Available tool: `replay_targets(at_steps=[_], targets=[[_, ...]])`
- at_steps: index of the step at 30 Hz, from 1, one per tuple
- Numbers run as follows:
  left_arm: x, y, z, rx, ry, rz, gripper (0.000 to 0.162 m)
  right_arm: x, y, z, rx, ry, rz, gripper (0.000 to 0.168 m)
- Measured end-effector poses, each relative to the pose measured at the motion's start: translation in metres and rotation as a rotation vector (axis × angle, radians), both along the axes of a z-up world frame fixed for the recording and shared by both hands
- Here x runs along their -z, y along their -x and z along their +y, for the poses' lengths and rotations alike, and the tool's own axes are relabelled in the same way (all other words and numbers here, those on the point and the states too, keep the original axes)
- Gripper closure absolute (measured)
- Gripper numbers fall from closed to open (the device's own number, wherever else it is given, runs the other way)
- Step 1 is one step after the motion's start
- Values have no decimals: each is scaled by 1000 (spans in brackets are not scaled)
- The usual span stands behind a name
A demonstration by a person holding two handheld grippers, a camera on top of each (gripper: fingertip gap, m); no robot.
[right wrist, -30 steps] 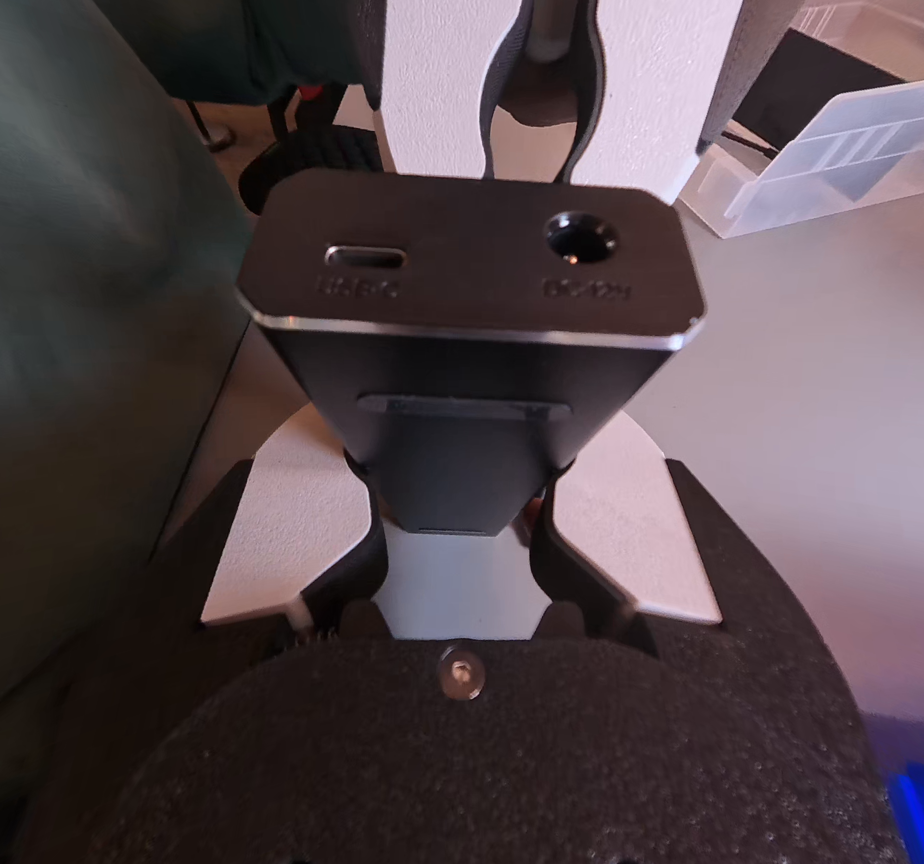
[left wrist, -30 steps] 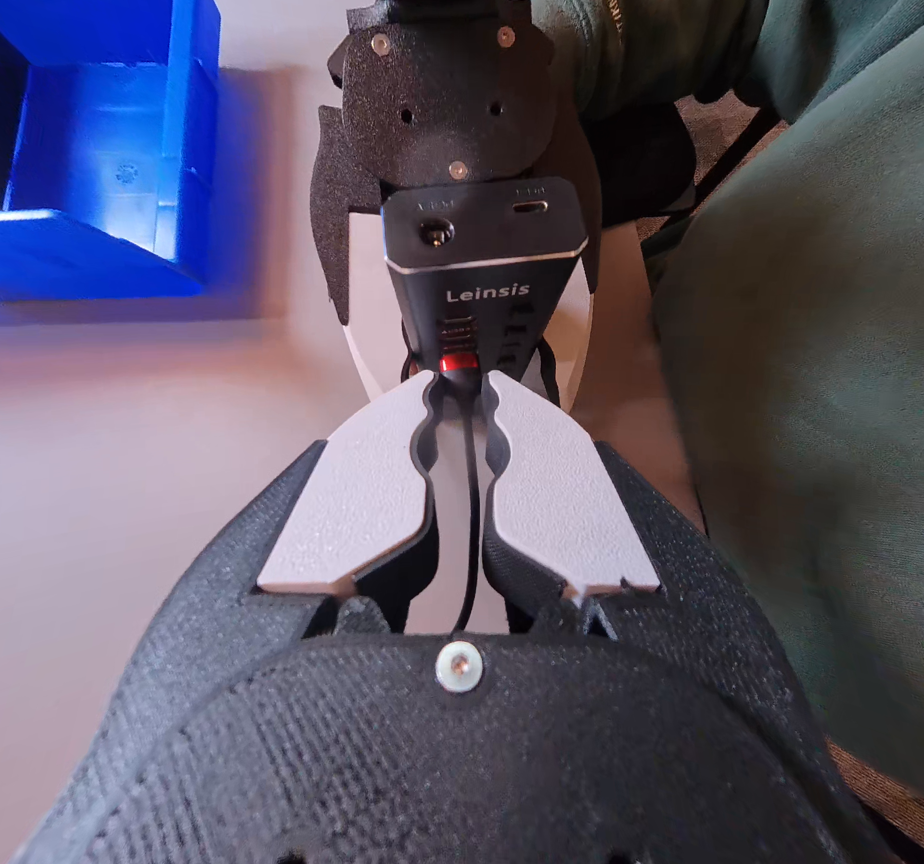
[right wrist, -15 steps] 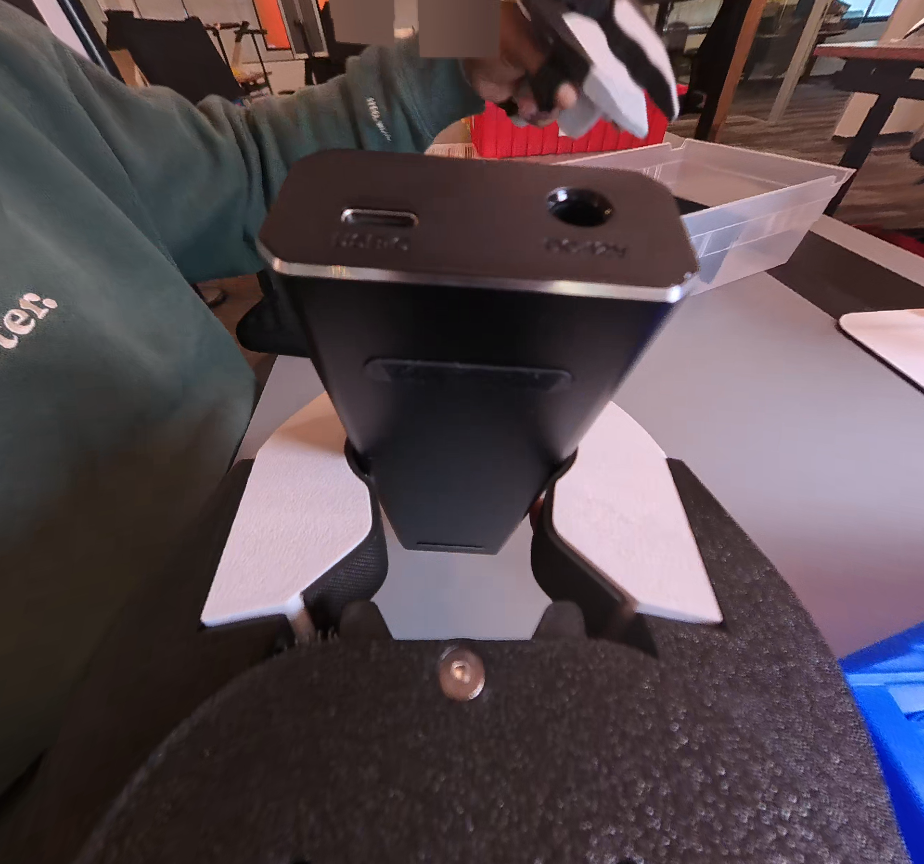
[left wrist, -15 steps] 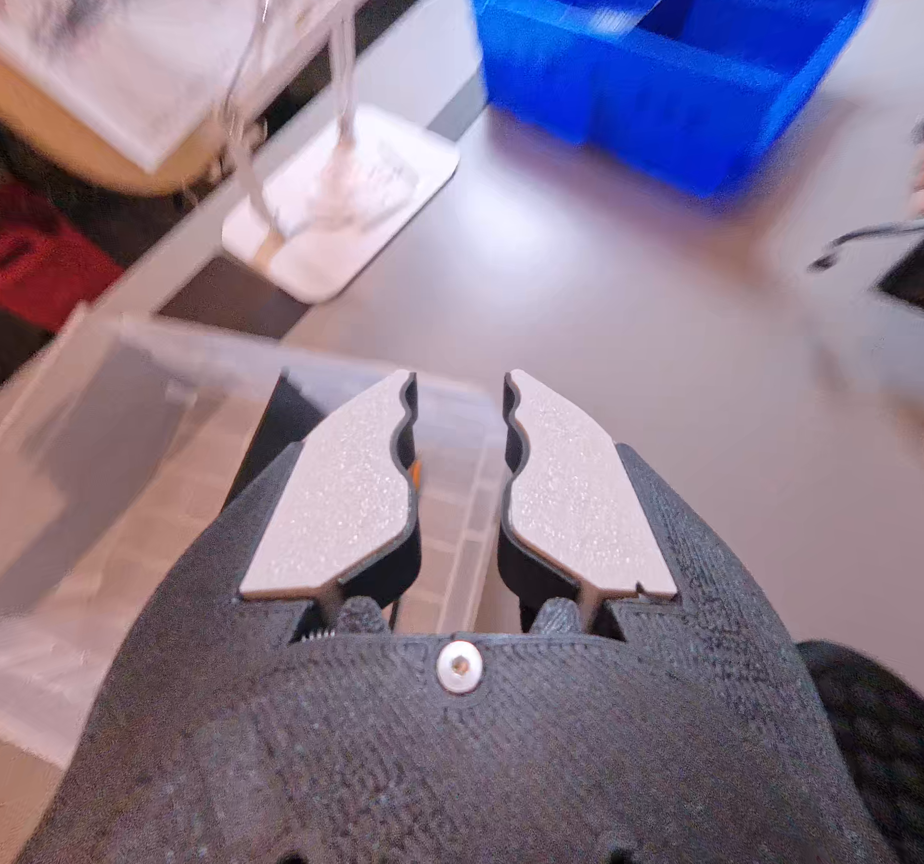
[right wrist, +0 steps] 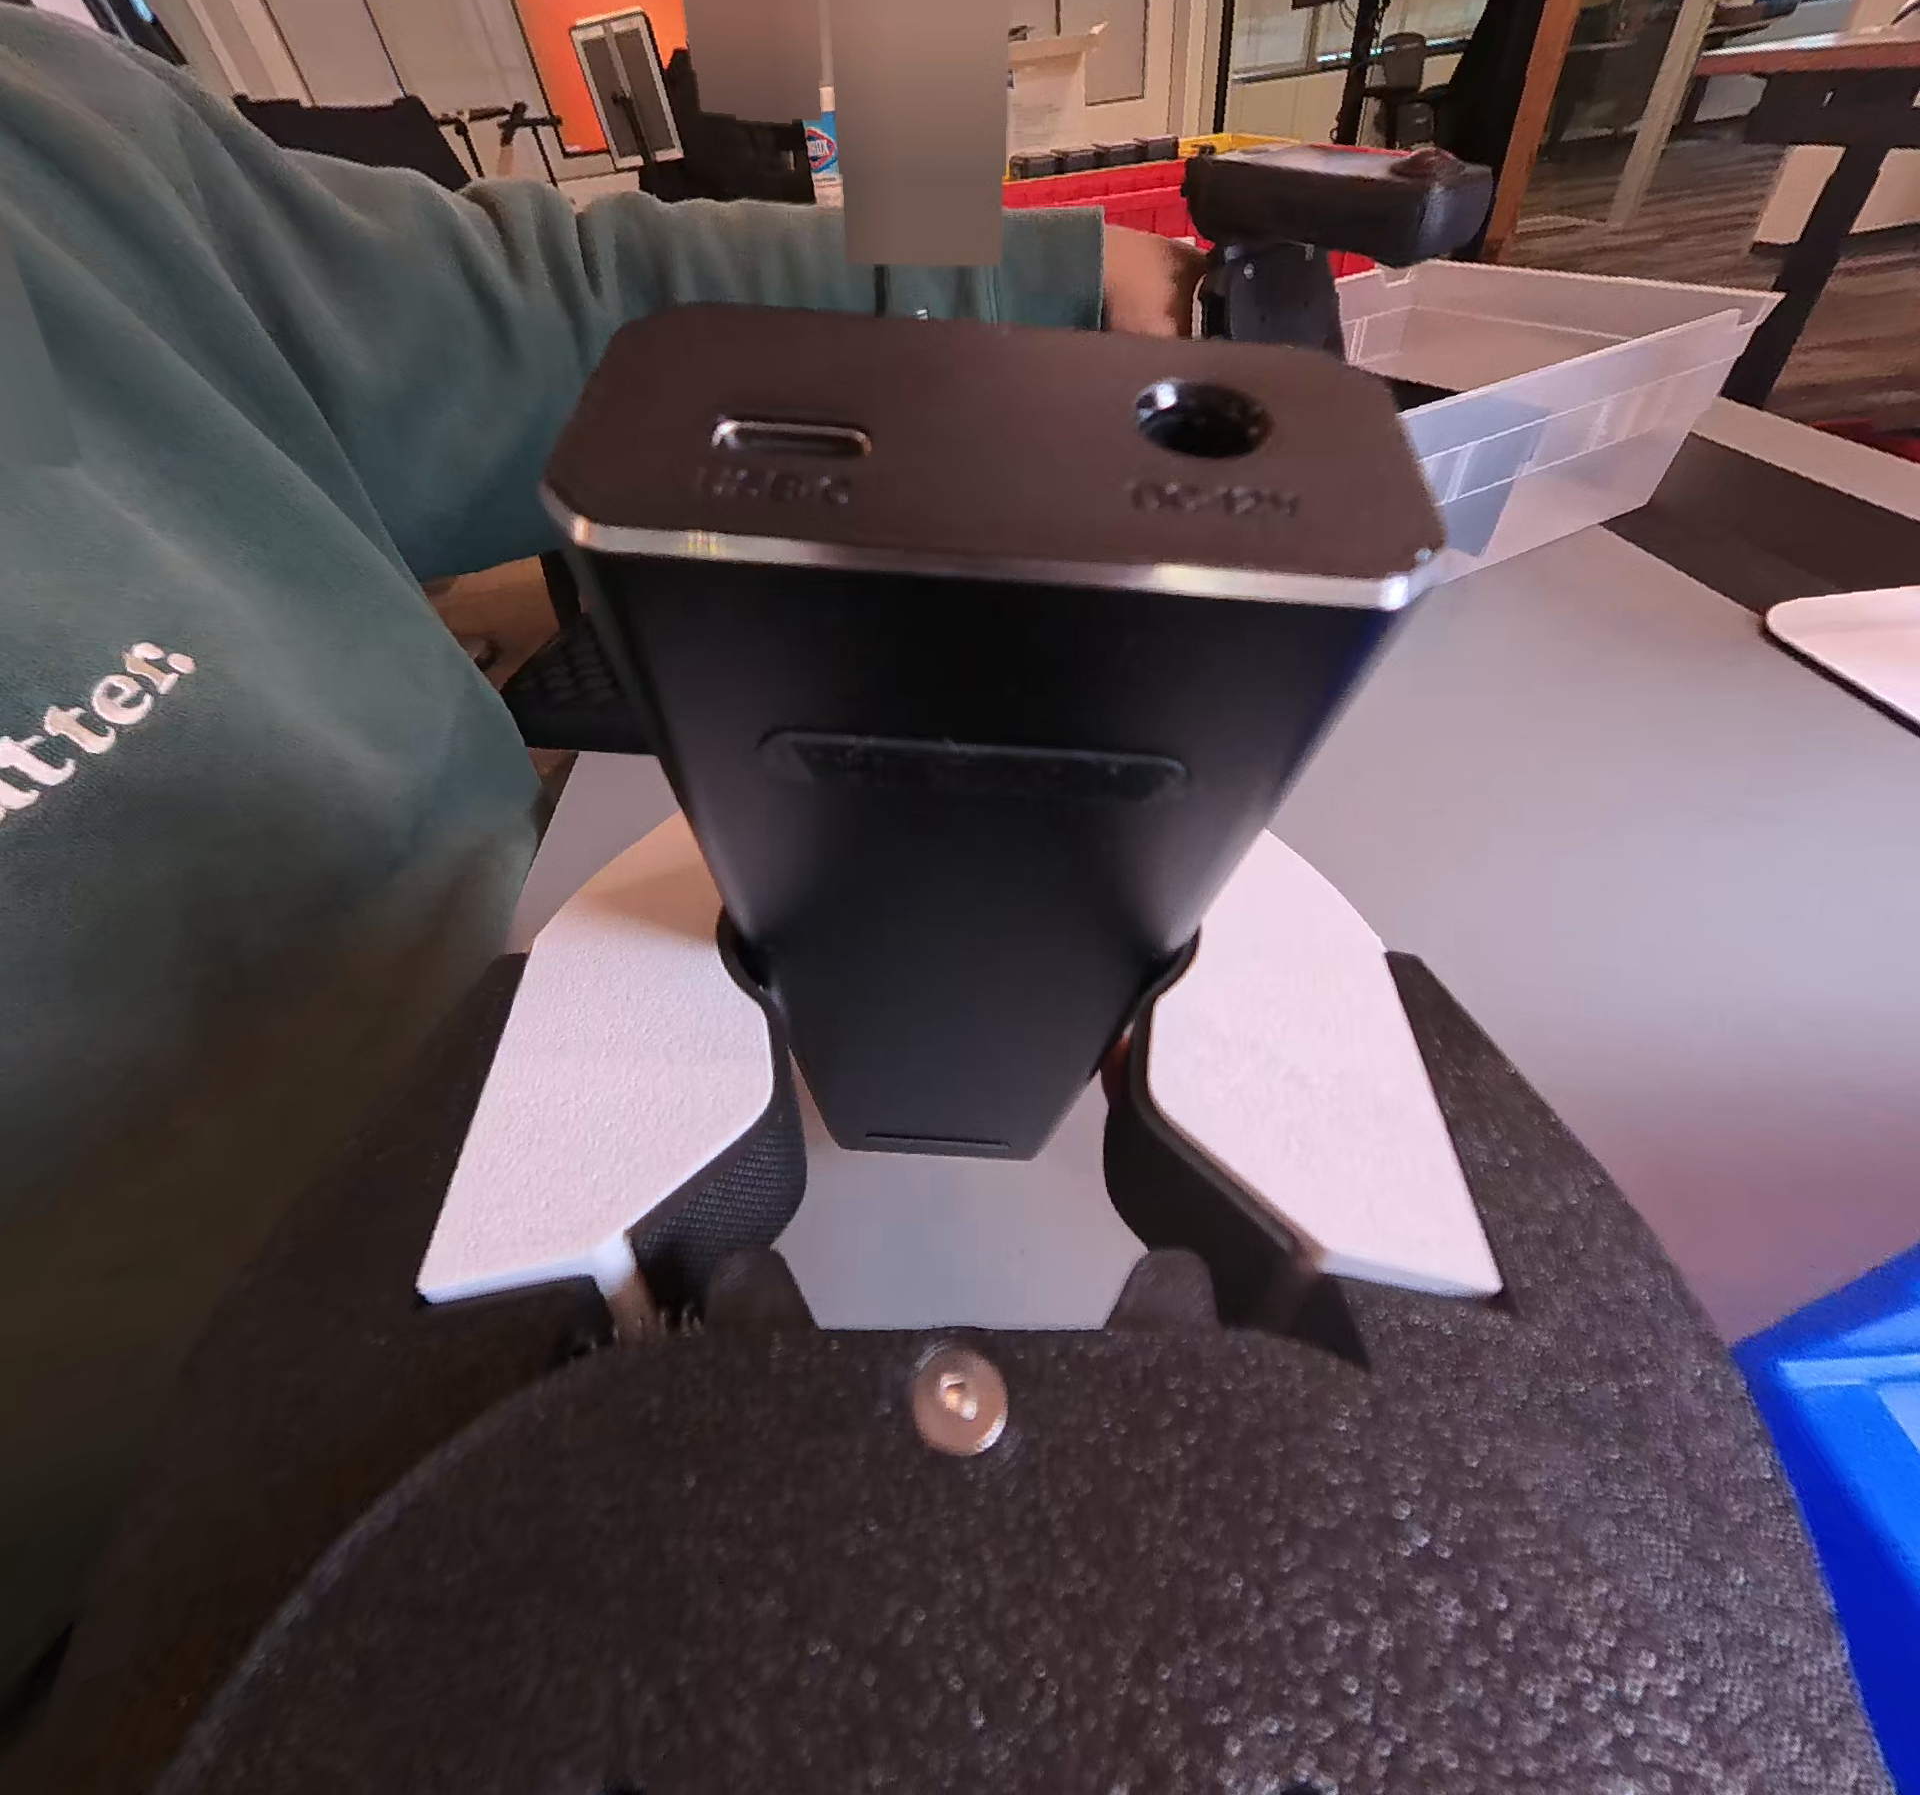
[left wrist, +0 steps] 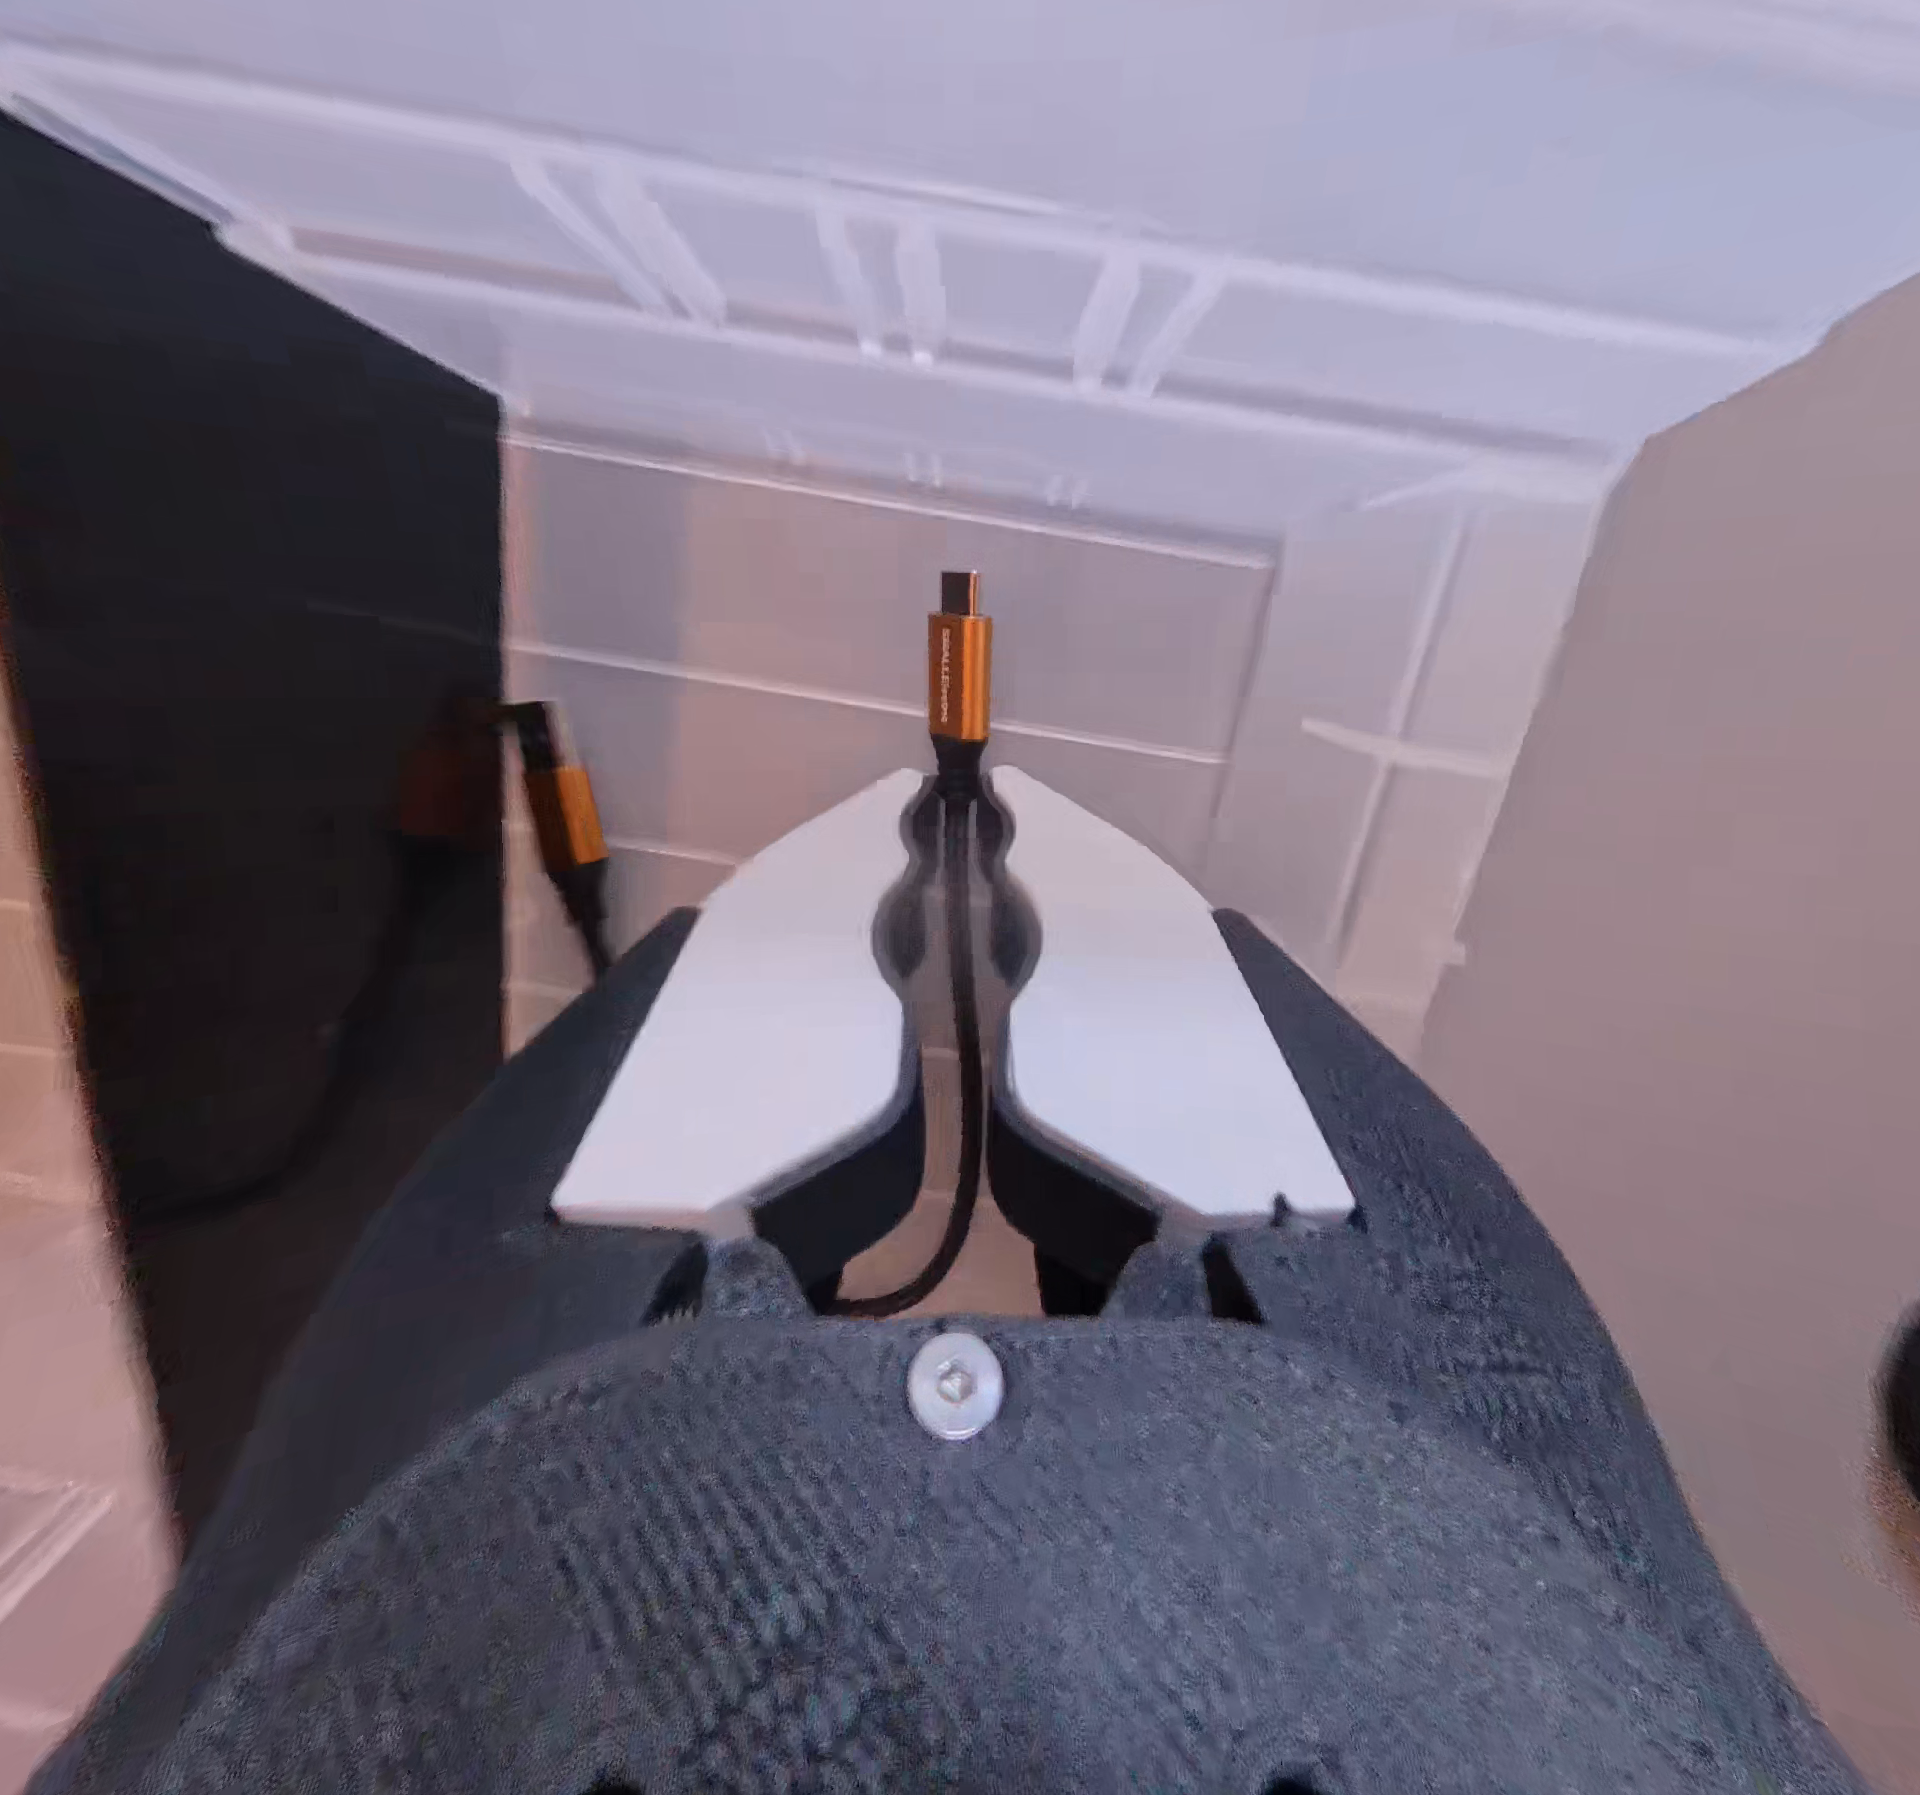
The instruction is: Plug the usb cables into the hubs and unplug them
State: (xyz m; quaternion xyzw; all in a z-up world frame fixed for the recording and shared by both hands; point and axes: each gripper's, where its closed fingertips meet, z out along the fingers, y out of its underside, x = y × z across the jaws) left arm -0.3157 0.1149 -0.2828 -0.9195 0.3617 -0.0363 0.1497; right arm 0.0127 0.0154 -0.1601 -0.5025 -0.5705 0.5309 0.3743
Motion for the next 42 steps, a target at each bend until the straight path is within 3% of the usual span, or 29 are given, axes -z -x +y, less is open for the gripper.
replay_targets(at_steps=[3, 8, 11, 15, 18, 22, 25, 29, 32, 36, 42], targets=[[-17, 3, 8, 22, -108, 37, 155, 0, -1, 2, 1, 5, 2, 97], [-88, -12, 9, 90, -417, 118, 155, 1, -2, 4, -1, 13, 8, 97], [-129, -36, -6, 173, -593, 213, 155, -1, -2, 5, 0, 12, 13, 97], [-159, -84, -39, 301, -736, 258, 155, -6, -3, 5, 12, 5, 33, 97], [-178, -126, -68, 385, -802, 208, 155, -12, -4, 6, 25, 6, 55, 97], [-201, -190, -118, 498, -815, -46, 156, -20, -8, 10, 51, 13, 87, 97], [-183, -221, -151, 579, -730, -184, 156, -23, -11, 13, 69, 6, 99, 97], [-114, -236, -182, 621, -495, -306, 155, -24, -15, 16, 85, 2, 102, 97], [-80, -233, -197, 564, -324, -400, 139, -22, -16, 18, 91, 10, 98, 97], [-80, -219, -171, 351, -322, -506, 142, -21, -15, 21, 96, 18, 92, 97], [-29, -220, -131, 235, -277, -381, 135, -18, -15, 22, 94, 22, 83, 97]])
